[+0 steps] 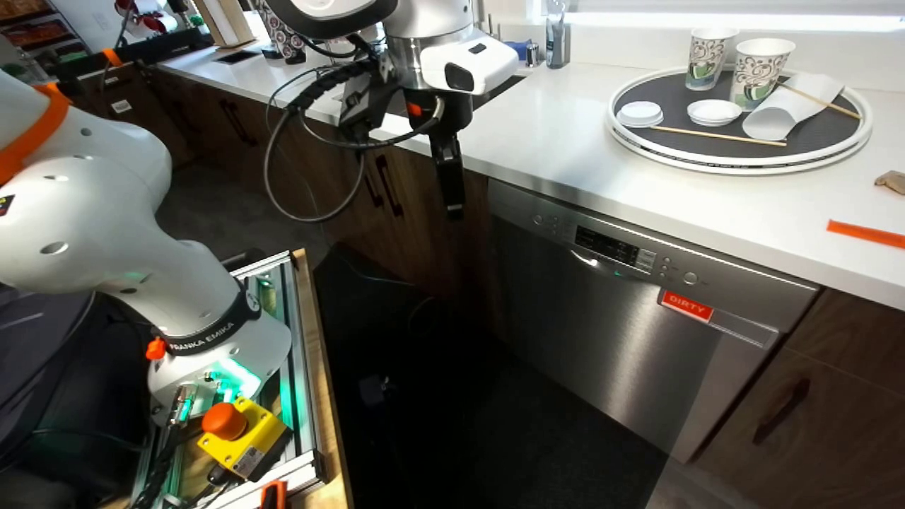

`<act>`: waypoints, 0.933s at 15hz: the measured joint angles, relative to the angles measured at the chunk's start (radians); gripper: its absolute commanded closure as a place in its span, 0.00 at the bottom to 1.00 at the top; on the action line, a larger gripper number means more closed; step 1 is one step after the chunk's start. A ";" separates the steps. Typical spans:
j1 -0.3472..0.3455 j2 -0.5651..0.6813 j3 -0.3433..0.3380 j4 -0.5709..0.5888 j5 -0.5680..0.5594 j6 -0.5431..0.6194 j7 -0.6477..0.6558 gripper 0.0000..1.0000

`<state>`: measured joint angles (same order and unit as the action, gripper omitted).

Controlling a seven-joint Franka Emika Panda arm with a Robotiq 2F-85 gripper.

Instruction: Turn the switch on the dishwasher

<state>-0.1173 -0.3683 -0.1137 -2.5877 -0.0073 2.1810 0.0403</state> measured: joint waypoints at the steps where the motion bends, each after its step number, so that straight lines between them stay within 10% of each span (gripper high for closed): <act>1: 0.000 -0.001 0.000 0.000 0.000 0.000 0.000 0.00; 7: 0.014 0.017 0.007 -0.004 0.003 0.043 -0.052 0.00; 14: 0.029 0.171 0.006 -0.035 0.004 0.406 -0.201 0.00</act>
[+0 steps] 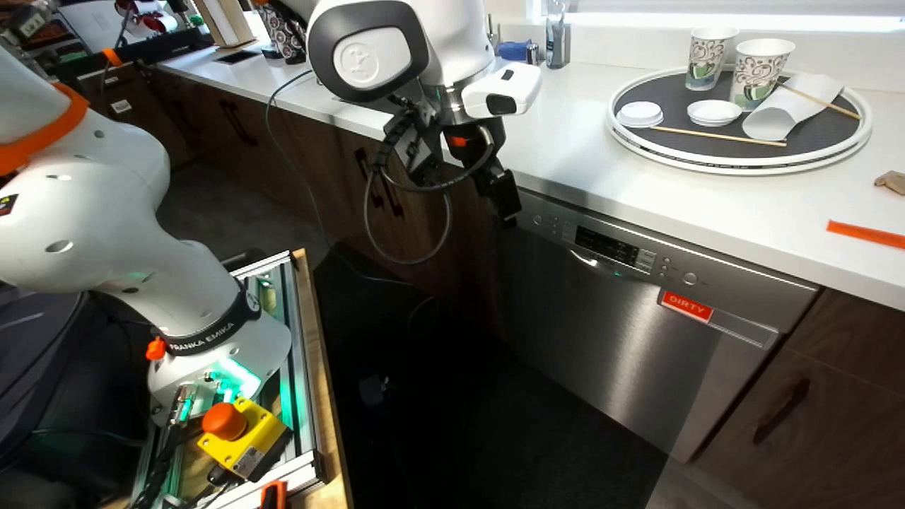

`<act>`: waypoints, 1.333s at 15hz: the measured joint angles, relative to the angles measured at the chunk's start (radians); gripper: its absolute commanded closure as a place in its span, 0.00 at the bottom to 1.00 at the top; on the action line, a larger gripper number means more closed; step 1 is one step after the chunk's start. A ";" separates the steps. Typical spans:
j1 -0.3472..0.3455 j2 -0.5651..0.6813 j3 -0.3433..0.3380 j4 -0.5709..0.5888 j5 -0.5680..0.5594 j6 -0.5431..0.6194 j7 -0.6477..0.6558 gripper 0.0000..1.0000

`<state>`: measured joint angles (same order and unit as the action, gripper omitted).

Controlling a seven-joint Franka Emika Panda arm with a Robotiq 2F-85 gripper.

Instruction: Turn the switch on the dishwasher

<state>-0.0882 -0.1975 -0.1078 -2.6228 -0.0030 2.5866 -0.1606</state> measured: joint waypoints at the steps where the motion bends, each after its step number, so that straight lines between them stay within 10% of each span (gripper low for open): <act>1: 0.004 0.026 -0.002 -0.003 0.009 0.053 -0.021 0.00; 9: 0.087 0.172 -0.010 0.009 0.378 0.215 -0.374 0.00; 20: 0.089 0.232 -0.003 0.035 0.458 0.244 -0.458 0.00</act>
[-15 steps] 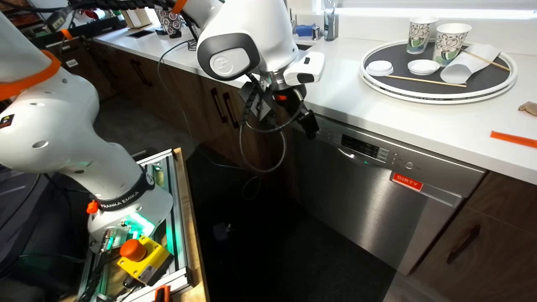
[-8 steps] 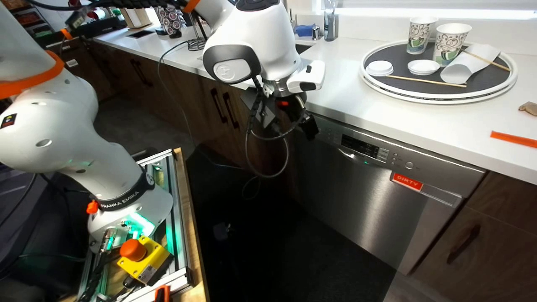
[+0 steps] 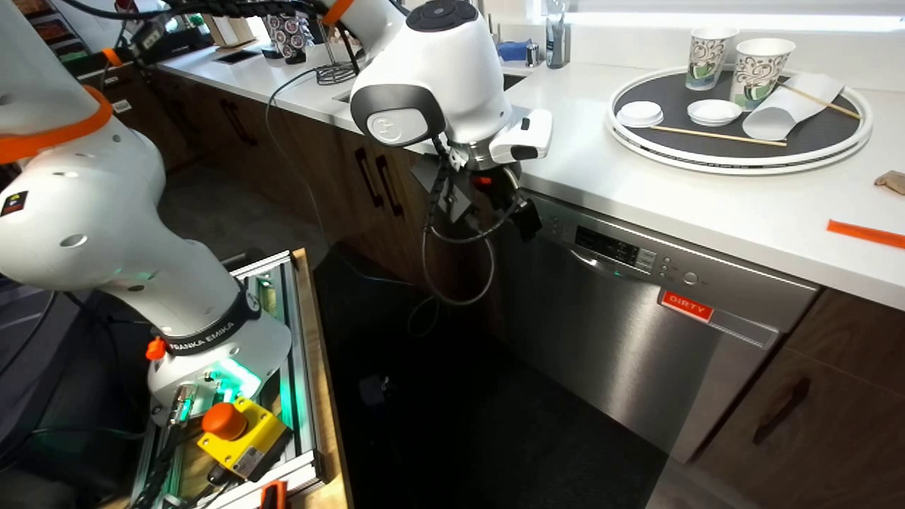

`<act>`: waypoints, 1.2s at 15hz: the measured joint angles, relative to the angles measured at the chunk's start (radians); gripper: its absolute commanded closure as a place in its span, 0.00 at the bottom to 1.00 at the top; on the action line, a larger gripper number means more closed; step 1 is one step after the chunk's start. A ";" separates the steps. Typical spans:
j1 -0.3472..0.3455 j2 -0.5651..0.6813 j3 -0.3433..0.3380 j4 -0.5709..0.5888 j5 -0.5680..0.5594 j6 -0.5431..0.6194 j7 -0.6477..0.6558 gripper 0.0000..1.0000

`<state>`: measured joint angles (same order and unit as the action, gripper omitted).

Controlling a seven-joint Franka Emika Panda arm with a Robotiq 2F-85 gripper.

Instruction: Turn the switch on the dishwasher

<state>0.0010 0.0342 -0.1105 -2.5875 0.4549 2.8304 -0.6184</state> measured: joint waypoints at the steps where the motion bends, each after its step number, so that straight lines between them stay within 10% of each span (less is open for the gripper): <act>1: 0.000 0.019 0.007 0.008 0.046 0.017 -0.047 0.00; 8: -0.009 0.154 0.089 0.105 0.386 0.052 -0.359 0.00; 18: -0.013 0.314 0.113 0.186 0.425 0.053 -0.408 0.00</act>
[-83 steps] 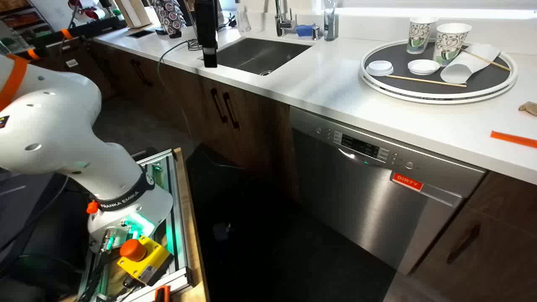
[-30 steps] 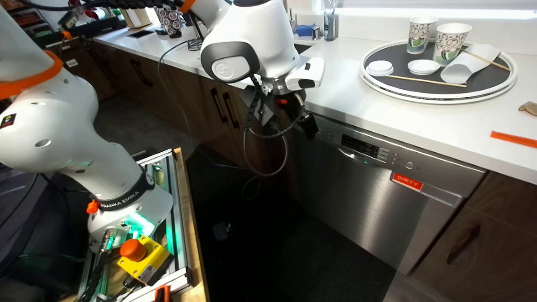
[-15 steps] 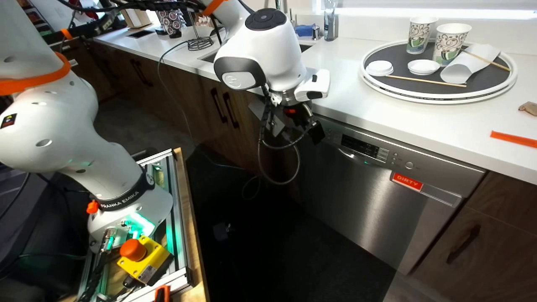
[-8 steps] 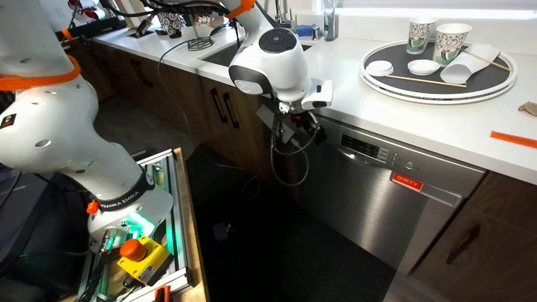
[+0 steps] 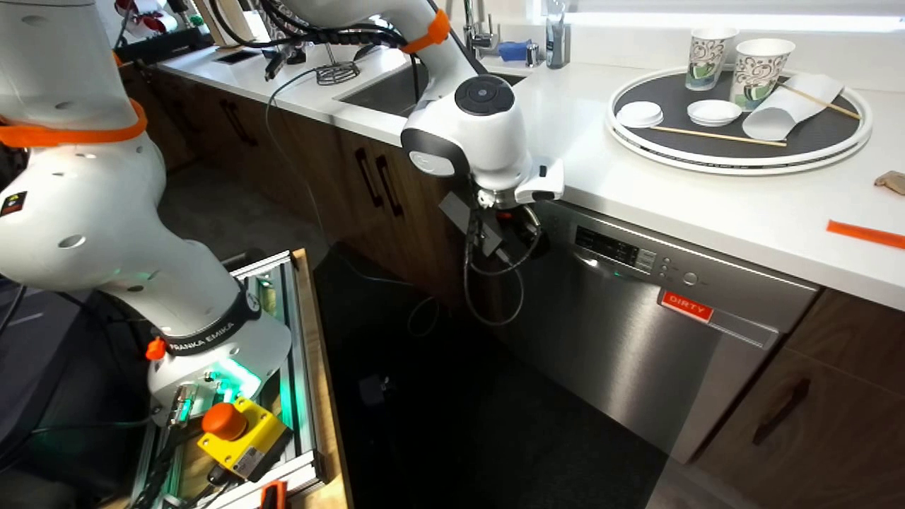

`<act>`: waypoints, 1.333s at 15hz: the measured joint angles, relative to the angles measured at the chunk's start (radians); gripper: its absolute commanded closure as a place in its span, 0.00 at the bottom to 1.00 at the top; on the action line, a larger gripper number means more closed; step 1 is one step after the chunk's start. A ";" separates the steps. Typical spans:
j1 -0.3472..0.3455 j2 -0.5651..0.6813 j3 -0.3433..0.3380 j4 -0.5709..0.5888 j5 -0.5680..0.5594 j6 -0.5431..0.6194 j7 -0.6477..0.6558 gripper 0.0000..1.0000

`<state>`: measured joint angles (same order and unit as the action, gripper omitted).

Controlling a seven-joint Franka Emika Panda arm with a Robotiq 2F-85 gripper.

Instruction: Turn the switch on the dishwasher

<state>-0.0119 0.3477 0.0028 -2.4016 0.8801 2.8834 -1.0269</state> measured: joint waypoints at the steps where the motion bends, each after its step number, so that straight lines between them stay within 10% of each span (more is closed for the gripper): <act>1: 0.000 0.000 0.000 0.001 0.000 0.000 0.000 0.00; 11: 0.000 0.045 -0.006 0.077 -0.038 0.000 -0.026 0.00; 20: 0.001 0.087 -0.001 0.127 -0.056 0.000 -0.056 0.82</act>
<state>-0.0106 0.4352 0.0016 -2.2750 0.8236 2.8834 -1.0832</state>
